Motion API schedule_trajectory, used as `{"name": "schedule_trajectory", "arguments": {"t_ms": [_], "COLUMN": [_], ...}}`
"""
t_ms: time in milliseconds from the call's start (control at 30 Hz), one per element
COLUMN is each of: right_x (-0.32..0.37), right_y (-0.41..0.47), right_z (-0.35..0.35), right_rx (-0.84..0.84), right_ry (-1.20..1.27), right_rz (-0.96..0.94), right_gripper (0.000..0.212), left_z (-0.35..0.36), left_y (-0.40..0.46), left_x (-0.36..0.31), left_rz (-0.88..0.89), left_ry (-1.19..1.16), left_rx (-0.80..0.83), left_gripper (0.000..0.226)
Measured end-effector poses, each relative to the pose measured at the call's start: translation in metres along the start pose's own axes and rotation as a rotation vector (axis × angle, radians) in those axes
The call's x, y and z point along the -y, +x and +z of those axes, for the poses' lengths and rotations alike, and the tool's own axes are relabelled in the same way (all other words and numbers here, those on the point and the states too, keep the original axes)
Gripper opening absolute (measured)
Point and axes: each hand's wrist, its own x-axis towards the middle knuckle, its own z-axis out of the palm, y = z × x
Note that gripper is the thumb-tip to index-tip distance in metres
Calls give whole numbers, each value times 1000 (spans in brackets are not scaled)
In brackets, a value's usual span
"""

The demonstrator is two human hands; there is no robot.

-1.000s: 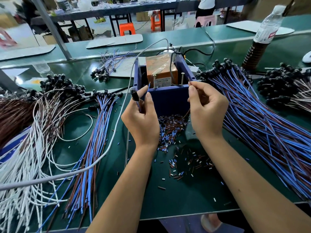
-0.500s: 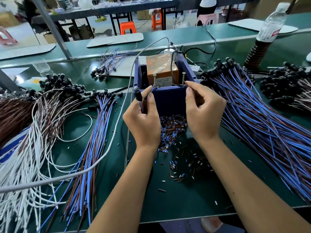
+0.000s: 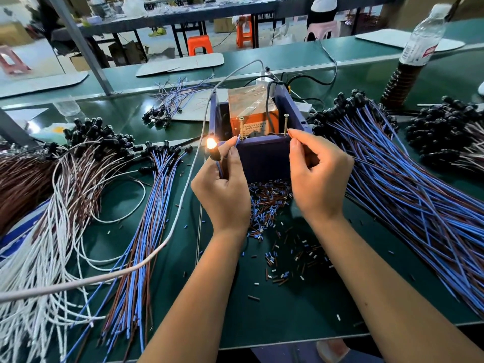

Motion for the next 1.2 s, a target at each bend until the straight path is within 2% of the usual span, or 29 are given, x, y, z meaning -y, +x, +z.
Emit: {"name": "schedule_trajectory", "arguments": {"t_ms": [300, 400, 567, 733, 833, 900, 933, 1000, 1033, 1100, 1200], "right_x": [-1, -2, -8, -12, -23, -27, -26, -19, -16, -16, -26], "right_y": [0, -4, -9, 5, 26, 41, 47, 53, 54, 54, 50], "right_z": [0, -4, -18, -47, -77, -101, -113, -130, -135, -138, -140], "right_rx": [0, 0, -10, -21, -45, -162, -251, -374, -364, -189, 151], "right_ry": [2, 53, 89, 63, 25, -24, -90, -299, -380, -480, -535], "right_rz": [2, 71, 185, 261, 372, 409, 353, 114, -10, -145, -104], "right_gripper": [20, 20, 21, 20, 24, 34, 38, 43, 45, 45, 42], "left_z": [0, 0, 3, 32, 63, 87, 99, 122, 133, 152, 173], "left_y": [-1, -2, -5, -16, -19, -20, -21, -23, -24, -24, -18], "left_x": [2, 4, 1, -27, -57, -77, -86, -104, -111, -123, -135], "left_rz": [1, -47, -23, -38, -33, -134, -209, -398, -501, -693, -919], "left_ry": [-13, -56, -104, -140, -161, -201, -236, -348, -418, -558, -734], "left_rx": [5, -9, -44, 130, 275, 373, 402, 442, 469, 528, 567], "left_gripper": [16, 17, 19, 17, 18, 18, 15, 15, 22, 33, 39]}}
